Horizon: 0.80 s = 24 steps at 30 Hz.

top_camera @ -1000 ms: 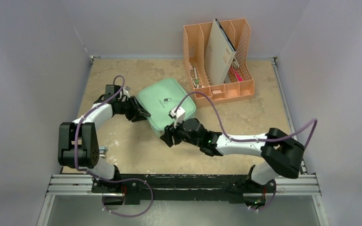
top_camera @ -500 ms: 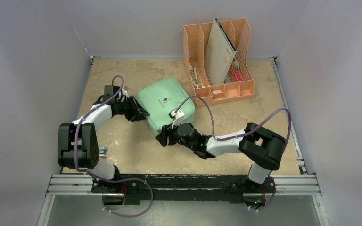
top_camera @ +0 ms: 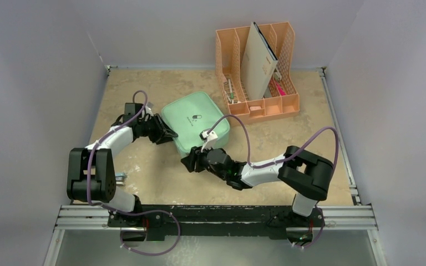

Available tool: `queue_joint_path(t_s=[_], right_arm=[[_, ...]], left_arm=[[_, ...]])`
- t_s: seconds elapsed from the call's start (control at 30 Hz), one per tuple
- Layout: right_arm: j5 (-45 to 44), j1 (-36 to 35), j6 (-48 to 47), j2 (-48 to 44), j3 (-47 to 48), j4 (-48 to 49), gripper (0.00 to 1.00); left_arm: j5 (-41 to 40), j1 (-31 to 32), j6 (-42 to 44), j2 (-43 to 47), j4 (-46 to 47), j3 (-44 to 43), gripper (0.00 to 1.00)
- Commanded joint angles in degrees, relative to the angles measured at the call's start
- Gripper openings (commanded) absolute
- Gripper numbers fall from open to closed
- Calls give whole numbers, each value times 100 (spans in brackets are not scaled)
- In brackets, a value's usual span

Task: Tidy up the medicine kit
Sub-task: Zip the medicine box at the center of the board.

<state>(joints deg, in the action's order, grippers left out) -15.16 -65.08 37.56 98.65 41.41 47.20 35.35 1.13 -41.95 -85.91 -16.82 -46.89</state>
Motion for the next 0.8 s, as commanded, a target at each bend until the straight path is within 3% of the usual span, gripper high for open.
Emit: queue_joint_path(t_s=[0.0,0.33,0.6,0.77], right_arm=[[-652,-20,219,73,202,581,52],[-1574,-161,299,186,684,-440,38],[-1681,-150,100,111,671,-398,0],[-1518,-162,-8,93,588,-75,0]], left_arm=[[120,197,-131,183,75,123,29],[58,271,-74,269,-32,145,29],[138,292,-168,431,122,292,28],[158,292,-154,597,-7,224,28]])
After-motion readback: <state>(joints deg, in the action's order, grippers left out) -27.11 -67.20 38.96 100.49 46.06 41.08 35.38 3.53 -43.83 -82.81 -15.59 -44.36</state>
